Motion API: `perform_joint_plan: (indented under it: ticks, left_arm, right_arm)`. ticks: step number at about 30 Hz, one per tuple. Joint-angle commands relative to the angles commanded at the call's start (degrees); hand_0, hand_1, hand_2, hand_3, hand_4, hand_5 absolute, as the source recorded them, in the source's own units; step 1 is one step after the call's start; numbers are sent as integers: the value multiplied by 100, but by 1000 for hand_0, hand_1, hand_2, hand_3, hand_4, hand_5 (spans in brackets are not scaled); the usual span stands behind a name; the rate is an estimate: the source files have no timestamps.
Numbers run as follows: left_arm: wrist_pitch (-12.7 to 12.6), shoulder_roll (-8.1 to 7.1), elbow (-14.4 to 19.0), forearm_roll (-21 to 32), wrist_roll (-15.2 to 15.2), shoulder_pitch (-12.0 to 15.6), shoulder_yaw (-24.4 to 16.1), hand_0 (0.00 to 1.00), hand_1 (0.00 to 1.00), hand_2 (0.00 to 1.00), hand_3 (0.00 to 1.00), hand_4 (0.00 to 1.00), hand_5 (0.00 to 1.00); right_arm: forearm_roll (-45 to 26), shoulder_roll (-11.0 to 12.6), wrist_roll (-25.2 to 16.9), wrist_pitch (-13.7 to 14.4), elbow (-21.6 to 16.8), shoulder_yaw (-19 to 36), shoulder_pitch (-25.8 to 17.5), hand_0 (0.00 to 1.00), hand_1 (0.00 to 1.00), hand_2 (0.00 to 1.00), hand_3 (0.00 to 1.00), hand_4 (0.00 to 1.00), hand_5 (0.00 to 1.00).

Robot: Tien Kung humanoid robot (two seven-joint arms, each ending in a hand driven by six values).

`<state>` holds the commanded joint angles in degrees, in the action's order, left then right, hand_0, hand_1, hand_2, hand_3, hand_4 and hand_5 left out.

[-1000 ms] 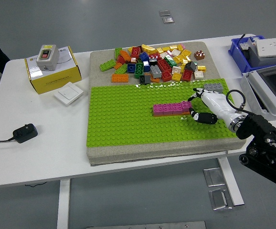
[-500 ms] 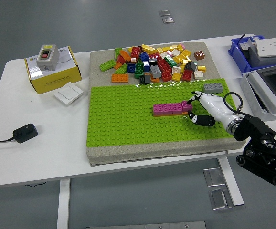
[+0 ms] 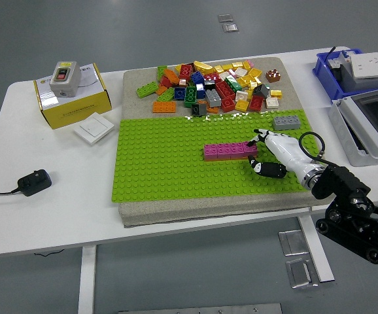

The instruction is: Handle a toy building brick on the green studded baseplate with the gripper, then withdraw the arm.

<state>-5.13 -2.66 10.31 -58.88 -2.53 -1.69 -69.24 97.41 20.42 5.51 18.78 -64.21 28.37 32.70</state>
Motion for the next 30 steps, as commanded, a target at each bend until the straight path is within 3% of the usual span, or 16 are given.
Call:
perform_joint_plan:
  ticks: [22,30]
  left_arm:
    - [3,9,0,-7,-7,23,17,666,665,661,662,350,668]
    - [3,8,0,-9,-10,20,8,666,665,662,661,350,668]
  right_arm:
    - [375,-92,113,-27,93,-48,-137,919,922,970,716,520,429]
    - [465,-27,194,-85,121,-34,-78,922,924,971,716,519,430]
